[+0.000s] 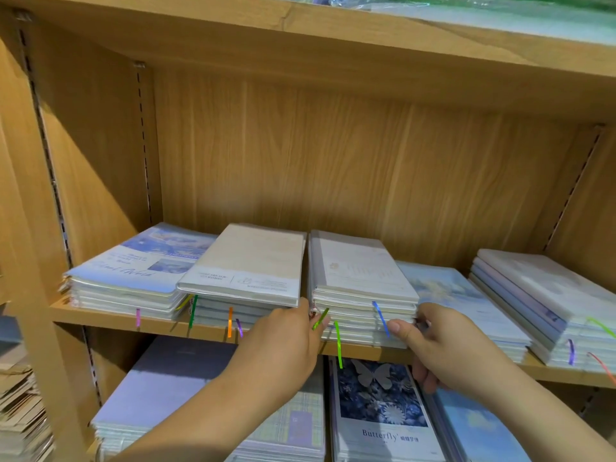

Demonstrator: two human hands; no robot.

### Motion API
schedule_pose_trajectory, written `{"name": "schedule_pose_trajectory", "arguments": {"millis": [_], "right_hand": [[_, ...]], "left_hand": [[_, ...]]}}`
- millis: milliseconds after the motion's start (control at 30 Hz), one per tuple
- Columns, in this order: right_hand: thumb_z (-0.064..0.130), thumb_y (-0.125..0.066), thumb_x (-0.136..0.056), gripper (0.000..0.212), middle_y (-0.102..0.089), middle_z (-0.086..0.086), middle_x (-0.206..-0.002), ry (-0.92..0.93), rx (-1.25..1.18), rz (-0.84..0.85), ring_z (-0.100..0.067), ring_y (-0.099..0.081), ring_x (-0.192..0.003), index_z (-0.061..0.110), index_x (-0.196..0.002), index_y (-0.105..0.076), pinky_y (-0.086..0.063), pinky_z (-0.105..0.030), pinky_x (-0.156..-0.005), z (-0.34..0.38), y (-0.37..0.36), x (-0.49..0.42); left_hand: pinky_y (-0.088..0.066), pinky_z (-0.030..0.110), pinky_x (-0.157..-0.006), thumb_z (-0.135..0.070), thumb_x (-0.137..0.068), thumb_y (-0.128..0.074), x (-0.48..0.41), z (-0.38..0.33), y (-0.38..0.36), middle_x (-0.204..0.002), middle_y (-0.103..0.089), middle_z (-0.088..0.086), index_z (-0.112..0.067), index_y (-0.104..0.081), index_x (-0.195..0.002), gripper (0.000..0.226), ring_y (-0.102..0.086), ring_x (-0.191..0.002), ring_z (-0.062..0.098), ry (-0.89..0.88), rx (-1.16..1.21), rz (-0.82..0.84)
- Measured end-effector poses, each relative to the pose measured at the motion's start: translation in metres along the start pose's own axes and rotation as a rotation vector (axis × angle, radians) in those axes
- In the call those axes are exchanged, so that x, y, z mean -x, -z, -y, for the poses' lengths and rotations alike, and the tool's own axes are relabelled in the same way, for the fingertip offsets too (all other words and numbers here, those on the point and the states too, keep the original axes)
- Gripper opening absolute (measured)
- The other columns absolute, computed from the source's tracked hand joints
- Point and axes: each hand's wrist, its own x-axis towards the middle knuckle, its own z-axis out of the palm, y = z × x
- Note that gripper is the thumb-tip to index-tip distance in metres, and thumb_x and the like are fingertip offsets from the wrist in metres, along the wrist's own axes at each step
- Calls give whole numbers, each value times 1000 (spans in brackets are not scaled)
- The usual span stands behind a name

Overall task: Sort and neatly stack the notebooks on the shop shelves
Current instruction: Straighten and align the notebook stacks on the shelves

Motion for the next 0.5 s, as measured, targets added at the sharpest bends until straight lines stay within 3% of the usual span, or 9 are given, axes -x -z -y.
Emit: {"name": "schedule_pose_trajectory", "arguments": {"millis": [133, 333, 500], "right_hand": [[58, -51, -99, 44, -70, 4, -56, 24, 51, -26, -16, -67, -44, 18, -84, -53, -52, -29, -52, 4, 2, -1], [55, -52, -100, 44, -70, 4, -55, 36, 62, -54, -15, -66, -43, 16, -80, -56, -56, -33, -55, 7, -1, 2], [66, -53, -94, 48, -71, 0, -58, -5, -7, -2, -19, -69, -47, 18, -87, -58, -59, -38, -59, 7, 8, 2]], "left_hand": [[-51, 39, -67, -47, -108, -30, -4, -2, -6, -82, -63, 0, -25, -38, -91, 29, -63, -78, 27, -8, -105, -33], [-34, 34, -61, -40, -110, -31, -2, -4, -13, -76, -52, -2, -26, -36, -93, 23, -46, -68, 22, 14, -111, -67], [-48, 41, -66, -48, -108, -31, 4, -6, -1, -74, -57, -3, -25, -43, -89, 32, -58, -72, 25, 13, -5, -61]]}}
